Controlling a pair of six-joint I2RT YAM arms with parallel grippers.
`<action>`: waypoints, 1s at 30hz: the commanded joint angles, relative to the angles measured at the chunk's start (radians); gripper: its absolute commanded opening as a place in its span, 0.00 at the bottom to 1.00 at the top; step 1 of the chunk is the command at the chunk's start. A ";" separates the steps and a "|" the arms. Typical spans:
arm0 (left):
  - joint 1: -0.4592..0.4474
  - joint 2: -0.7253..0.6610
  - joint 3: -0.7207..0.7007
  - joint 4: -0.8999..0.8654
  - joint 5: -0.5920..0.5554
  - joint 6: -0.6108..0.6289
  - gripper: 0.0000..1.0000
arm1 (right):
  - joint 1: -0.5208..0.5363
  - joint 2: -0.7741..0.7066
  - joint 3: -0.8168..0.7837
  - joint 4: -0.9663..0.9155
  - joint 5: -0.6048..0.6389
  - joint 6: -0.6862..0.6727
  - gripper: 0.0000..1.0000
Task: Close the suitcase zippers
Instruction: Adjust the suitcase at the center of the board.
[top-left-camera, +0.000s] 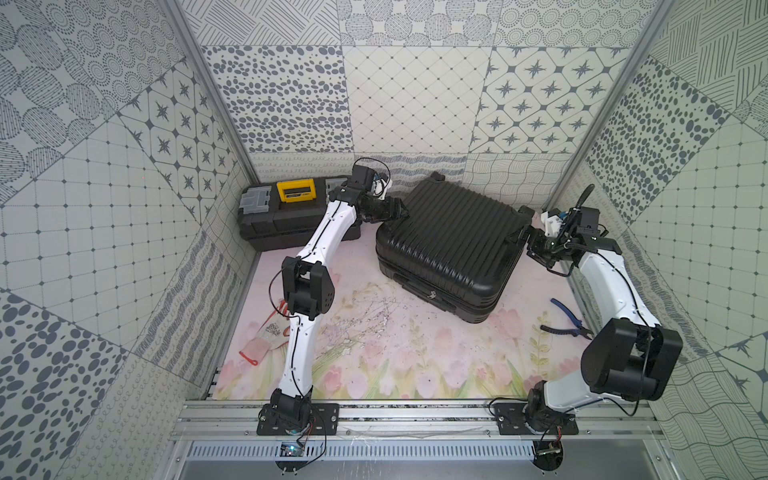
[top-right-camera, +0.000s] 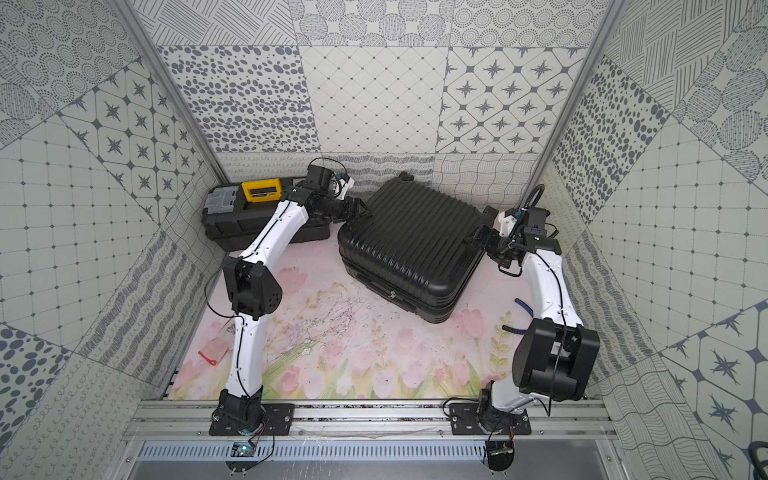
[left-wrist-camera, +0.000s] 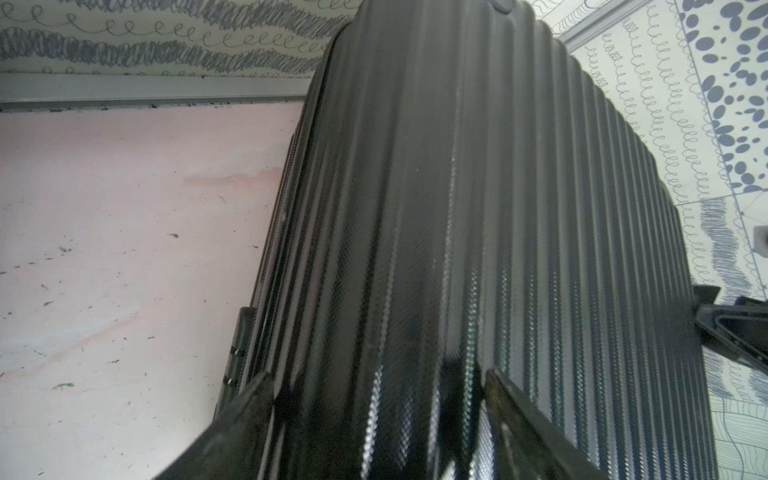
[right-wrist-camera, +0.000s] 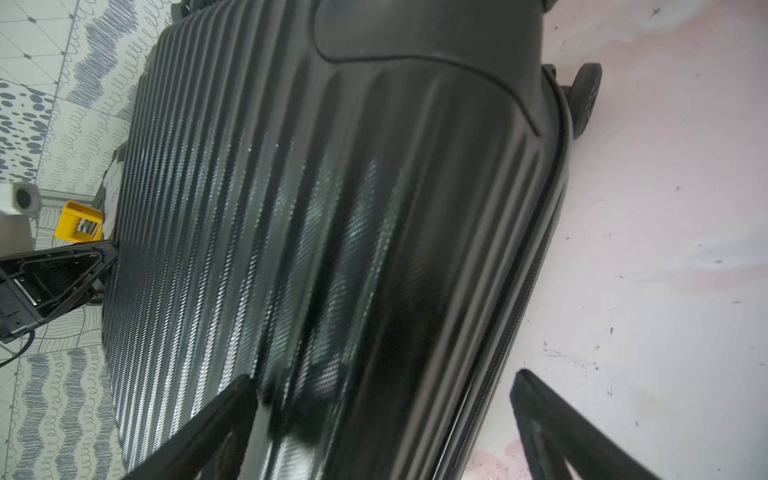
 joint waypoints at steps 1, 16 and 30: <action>-0.014 0.031 -0.012 -0.204 0.110 0.082 0.76 | -0.006 0.061 0.035 0.012 -0.046 -0.064 0.98; -0.163 -0.458 -0.757 -0.074 0.190 -0.057 0.68 | 0.031 0.310 0.263 -0.268 -0.294 -0.436 0.97; -0.275 -0.890 -1.187 0.103 0.131 -0.394 0.66 | 0.170 0.643 0.741 -0.544 -0.293 -0.689 0.94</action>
